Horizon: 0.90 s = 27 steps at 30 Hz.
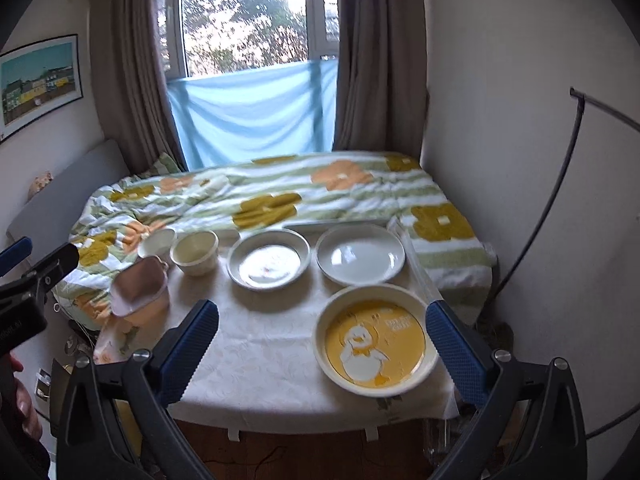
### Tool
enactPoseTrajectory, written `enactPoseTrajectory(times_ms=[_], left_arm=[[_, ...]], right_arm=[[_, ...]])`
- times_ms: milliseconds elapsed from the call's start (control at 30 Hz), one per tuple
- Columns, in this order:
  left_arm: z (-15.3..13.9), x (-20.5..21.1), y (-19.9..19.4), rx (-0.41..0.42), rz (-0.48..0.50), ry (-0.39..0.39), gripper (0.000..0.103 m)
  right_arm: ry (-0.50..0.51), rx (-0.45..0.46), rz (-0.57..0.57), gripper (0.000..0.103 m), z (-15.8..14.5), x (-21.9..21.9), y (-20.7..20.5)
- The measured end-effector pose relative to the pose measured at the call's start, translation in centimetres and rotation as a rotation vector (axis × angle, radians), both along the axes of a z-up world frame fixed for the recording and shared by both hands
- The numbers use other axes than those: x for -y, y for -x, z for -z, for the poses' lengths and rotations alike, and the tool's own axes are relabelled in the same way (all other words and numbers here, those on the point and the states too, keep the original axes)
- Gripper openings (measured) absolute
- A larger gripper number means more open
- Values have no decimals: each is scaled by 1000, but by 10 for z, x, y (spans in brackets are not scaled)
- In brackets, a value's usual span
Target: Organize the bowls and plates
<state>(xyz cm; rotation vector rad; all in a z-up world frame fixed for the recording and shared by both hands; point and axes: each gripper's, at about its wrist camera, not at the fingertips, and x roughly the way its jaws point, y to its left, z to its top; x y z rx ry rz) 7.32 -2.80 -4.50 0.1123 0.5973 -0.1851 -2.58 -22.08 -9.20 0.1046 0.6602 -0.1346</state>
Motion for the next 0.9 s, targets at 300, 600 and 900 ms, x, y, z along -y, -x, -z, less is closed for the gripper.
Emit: enactPoseTrajectory(times_ms=[300, 600, 900], left_arm=[[100, 102, -60, -281, 256, -3, 103], [211, 185, -106, -549, 342, 12, 92], [259, 204, -130, -675, 301, 29, 45]], right_arm=[[-167, -137, -85, 103, 69, 92, -30], [-319, -301, -179, 82, 161, 172, -80], [-382, -361, -218, 56, 199, 205, -110]])
